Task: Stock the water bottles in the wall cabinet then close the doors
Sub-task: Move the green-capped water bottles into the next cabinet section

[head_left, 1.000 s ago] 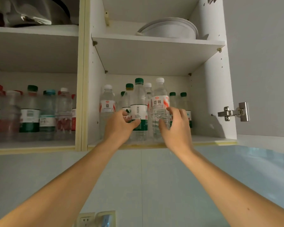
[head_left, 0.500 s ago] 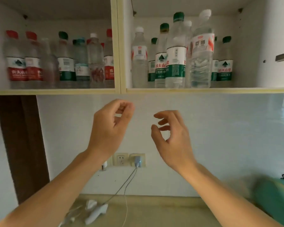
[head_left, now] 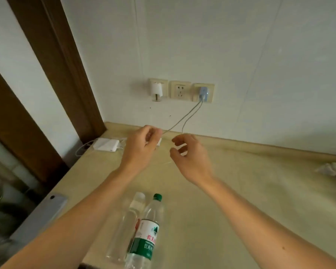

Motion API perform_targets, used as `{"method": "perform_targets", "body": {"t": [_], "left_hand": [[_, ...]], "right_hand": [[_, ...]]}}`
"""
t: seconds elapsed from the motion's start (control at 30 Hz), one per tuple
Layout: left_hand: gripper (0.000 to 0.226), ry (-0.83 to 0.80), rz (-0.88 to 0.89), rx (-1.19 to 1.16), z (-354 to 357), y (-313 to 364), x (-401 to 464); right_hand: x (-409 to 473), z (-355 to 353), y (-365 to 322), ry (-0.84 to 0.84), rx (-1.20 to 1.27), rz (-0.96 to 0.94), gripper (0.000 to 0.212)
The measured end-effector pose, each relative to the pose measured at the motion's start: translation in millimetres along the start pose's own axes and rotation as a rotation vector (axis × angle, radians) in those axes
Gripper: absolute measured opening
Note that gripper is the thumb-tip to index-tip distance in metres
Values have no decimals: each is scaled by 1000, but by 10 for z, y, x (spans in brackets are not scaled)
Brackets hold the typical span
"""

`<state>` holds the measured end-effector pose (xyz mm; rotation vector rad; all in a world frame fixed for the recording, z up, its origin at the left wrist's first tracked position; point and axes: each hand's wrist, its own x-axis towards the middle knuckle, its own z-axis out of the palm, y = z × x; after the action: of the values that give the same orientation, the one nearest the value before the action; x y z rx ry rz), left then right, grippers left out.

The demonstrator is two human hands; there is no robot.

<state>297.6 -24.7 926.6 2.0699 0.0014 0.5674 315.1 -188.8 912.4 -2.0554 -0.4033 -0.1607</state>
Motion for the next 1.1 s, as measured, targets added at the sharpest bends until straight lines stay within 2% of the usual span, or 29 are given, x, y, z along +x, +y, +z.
{"method": "perform_targets", "body": {"t": [0.1, 0.23, 0.3, 0.43, 0.53, 0.77, 0.93, 1.03, 1.1], "left_hand": [[21, -118, -178, 179, 56, -642, -254], [50, -403, -519, 377, 12, -1353, -651], [65, -490, -656, 375, -42, -1550, -817], [79, -529, -875, 222, -89, -1735, -1007], [76, -550, -883, 225, -46, -1798, -1064], [68, -621, -804, 281, 103, -1745, -1026], [48, -670, -710, 253, 412, -1546, -997], [50, -693, -659, 172, 684, -1331, -956], [37, -704, -618, 123, 895, -1185, -932]], "right_hand": [[-162, 293, 359, -145, -68, 173, 27], [-450, 645, 714, -346, 7, 489, 32], [-593, 796, 830, -418, 54, 616, 37], [-743, 1063, 959, -516, 75, 763, 58], [-770, 1218, 994, -505, 136, 840, 66], [-875, 1315, 1099, -390, 188, 914, 67], [-955, 976, 1298, -224, 224, 958, 60], [-968, 633, 1428, -130, 254, 955, 63], [-957, 392, 1479, -82, 281, 942, 66]]}}
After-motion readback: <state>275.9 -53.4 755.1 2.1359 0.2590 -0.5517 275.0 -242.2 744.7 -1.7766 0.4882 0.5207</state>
